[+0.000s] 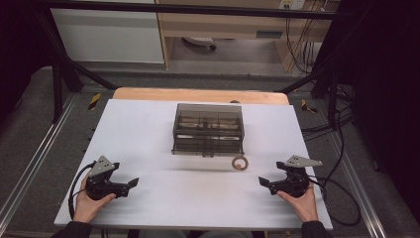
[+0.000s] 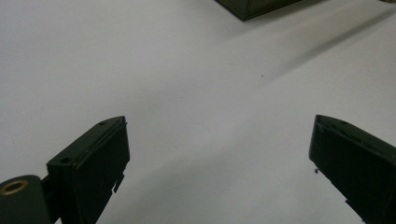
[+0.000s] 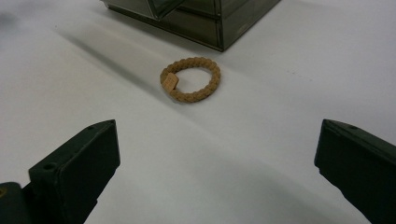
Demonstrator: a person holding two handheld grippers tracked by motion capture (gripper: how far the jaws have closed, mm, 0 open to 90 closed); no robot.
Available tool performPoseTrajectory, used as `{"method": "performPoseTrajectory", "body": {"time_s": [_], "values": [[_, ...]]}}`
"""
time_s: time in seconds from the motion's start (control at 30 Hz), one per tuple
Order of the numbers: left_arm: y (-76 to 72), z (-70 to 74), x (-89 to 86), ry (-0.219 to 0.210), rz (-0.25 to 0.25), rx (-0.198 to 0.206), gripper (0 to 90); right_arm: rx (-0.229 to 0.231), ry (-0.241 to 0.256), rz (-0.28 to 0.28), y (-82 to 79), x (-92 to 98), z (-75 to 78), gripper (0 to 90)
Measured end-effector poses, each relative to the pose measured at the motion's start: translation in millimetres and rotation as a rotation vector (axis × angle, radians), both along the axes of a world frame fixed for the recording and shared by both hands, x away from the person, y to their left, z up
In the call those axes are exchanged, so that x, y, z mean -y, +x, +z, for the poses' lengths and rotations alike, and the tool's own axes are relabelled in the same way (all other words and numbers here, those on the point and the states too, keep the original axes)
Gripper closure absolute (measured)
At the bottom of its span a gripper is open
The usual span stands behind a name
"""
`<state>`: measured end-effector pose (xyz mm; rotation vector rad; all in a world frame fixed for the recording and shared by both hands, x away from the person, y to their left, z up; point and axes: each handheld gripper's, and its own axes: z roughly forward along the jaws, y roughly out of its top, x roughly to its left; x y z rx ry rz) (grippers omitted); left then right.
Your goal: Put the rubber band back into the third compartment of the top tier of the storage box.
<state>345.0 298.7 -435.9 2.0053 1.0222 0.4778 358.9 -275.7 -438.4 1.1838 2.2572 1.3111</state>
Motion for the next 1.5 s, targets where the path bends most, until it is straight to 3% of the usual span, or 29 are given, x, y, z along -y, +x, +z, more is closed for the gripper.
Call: {"method": "performPoseTrajectory", "body": {"time_s": [0.7, 1.5], "values": [[0.7, 0.7, -0.5, -0.021, 0.009, 0.002, 4.9, -0.008, -0.023, -0.004, 10.8, -16.9, 1.8, 1.3], [1.6, 0.1, -5.0, -0.037, 0.024, 0.008, 5.2, -0.036, -0.081, -0.033, 41.6, -34.9, 3.9, 4.2]]}}
